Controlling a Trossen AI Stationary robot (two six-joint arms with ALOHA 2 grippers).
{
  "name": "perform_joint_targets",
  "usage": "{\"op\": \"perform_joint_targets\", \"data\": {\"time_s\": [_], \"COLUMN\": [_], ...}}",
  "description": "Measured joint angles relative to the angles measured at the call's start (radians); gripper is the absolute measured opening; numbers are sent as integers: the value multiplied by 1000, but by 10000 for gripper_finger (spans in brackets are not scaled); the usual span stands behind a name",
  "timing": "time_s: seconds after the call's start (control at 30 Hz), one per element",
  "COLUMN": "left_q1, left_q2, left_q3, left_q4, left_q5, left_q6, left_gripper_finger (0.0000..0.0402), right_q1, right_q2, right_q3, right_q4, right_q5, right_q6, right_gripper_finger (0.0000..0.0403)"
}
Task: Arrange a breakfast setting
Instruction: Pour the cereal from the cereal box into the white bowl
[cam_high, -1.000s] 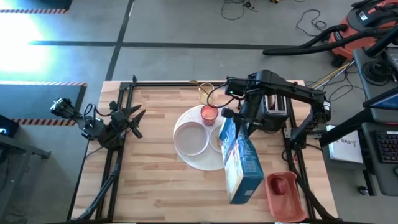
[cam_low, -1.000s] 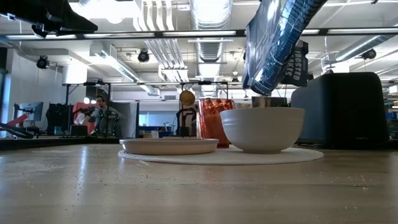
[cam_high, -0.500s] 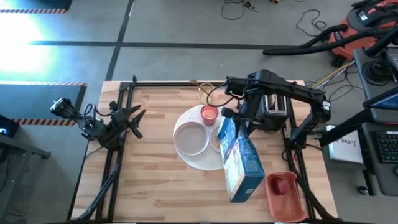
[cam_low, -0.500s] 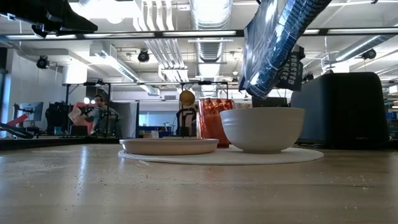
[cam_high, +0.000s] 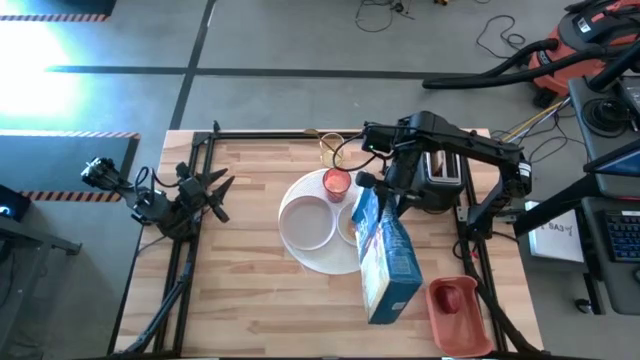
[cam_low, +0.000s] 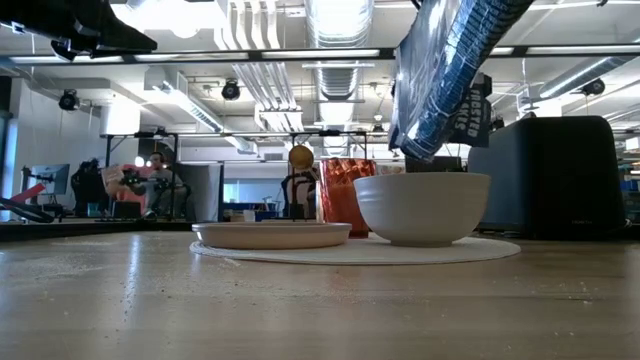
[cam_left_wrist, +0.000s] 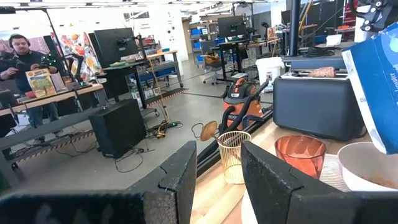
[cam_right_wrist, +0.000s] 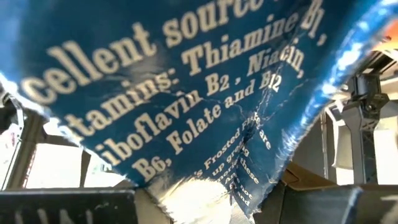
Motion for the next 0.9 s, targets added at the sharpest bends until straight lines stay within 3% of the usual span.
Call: {"op": "perform_joint_targets", "data": {"time_s": [0.3,0.5,0.67,0.8,0.9], "left_q1": [0,0,0,0,0], "left_q2": [0,0,0,0,0], "left_q3": [0,0,0,0,0], "left_q4": [0,-2,-6,-6,-6], "left_q5": [0,0,0,0,0], "left_q6": [-1,-8,-8,-8,-8], "left_gripper_finger": [110,110,110,110,110], "right_q1": [0,0,1,-4,-6], "right_q2": [0,1,1,1,2], "right_q3": [0,-2,-5,-7,-7], "right_q4": [0,-1,0,-1,2], "right_q5": [-6,-10,-21,3,-10], "right_q6": [-94,60,-72,53,54], "right_gripper_finger": [120,120,120,120,120]}}
